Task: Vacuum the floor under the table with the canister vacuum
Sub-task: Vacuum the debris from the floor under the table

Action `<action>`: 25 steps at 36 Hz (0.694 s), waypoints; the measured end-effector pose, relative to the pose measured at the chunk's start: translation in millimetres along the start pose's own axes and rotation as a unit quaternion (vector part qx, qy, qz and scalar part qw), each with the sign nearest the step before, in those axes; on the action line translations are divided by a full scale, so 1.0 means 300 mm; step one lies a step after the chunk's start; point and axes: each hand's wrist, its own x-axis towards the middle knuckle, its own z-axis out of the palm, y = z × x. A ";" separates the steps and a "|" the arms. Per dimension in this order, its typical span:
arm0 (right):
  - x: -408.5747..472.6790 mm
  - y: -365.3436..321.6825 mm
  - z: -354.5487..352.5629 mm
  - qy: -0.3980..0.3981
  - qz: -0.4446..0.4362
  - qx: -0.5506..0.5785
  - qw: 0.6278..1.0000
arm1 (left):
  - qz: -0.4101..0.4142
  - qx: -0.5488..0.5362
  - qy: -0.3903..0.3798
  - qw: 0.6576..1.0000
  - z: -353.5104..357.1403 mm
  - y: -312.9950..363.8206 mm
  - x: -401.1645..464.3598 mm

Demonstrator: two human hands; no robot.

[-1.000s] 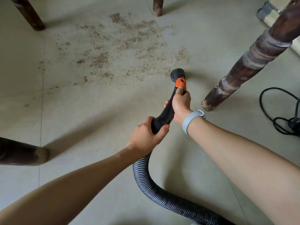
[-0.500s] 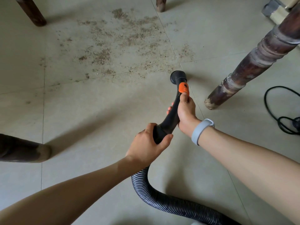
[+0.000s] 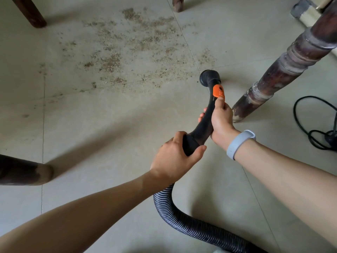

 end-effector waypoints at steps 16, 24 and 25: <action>0.025 0.011 0.031 -0.019 0.048 0.010 0.999 | -0.034 0.025 -0.018 0.999 0.005 -0.008 0.038; 0.110 -0.037 0.041 -0.016 0.036 0.015 0.999 | -0.036 0.011 -0.030 0.999 0.031 0.021 0.145; 0.117 -0.043 0.043 -0.022 0.035 0.015 0.999 | -0.038 0.010 -0.027 0.999 0.033 0.025 0.154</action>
